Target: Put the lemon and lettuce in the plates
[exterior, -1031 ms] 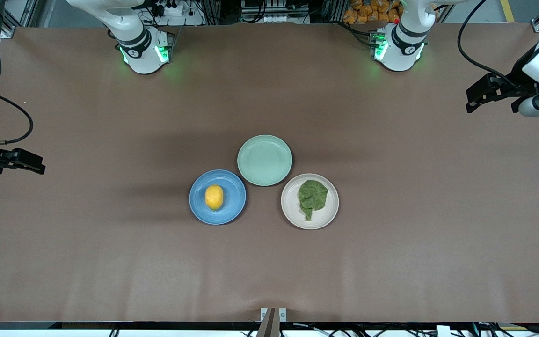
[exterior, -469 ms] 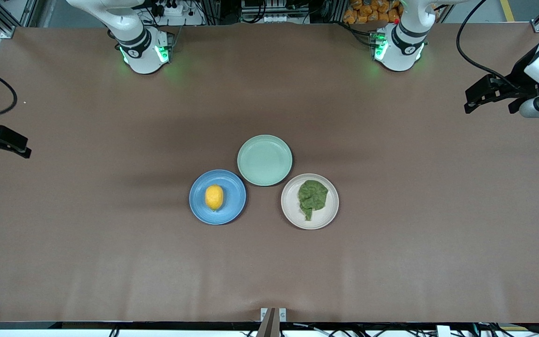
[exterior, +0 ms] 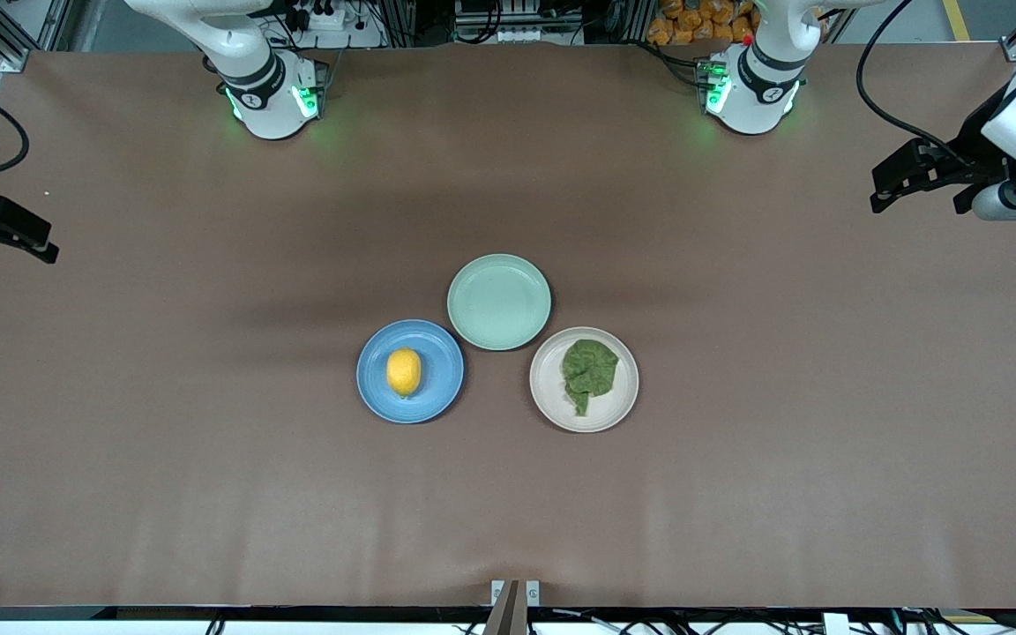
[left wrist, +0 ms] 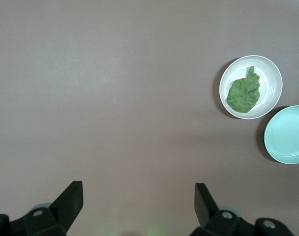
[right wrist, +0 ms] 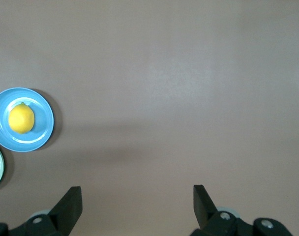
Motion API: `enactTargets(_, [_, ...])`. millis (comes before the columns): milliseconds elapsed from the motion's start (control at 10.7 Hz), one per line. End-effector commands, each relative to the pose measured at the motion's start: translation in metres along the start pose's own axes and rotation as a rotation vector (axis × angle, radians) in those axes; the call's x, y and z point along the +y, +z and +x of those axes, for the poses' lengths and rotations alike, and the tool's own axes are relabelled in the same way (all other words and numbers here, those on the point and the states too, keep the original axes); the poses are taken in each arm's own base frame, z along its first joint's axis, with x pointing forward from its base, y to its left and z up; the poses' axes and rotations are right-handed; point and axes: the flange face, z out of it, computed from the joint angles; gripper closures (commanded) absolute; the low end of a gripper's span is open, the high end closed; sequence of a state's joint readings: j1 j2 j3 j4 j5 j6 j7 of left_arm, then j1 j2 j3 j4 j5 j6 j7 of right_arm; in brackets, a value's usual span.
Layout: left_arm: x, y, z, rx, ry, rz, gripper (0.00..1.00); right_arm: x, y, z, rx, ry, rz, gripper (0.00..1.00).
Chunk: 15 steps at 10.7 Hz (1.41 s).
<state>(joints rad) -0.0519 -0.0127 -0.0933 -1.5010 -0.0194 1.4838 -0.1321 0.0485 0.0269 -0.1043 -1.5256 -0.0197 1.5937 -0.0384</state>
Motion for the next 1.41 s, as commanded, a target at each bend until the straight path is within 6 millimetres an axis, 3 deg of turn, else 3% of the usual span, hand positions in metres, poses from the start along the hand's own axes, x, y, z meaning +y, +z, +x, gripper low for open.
enactTargets(0, [0.002,-0.007,-0.002,-0.005,0.018,-0.026,0.0,0.002,-0.007,-0.008,0.044,-0.006,0.001,0.0])
enactTargets(281, [0.0,-0.007,-0.002,-0.003,0.01,-0.023,0.0,0.01,-0.02,-0.008,0.048,0.013,0.011,0.0])
enactTargets(469, [-0.002,-0.008,-0.002,-0.003,0.005,-0.025,0.0,-0.007,-0.031,-0.007,0.077,-0.02,-0.005,0.0])
enactTargets(562, [-0.003,-0.007,-0.001,-0.004,0.004,-0.023,0.0,-0.004,-0.033,-0.008,0.081,-0.013,-0.005,0.0])
enactTargets(750, [-0.004,-0.007,-0.001,-0.004,0.002,-0.023,0.0,0.006,-0.031,-0.01,0.058,0.001,-0.018,0.0])
enactTargets(1312, [-0.009,-0.003,0.002,-0.009,-0.005,-0.017,0.0,-0.001,-0.026,-0.018,-0.007,-0.004,0.003,0.0])
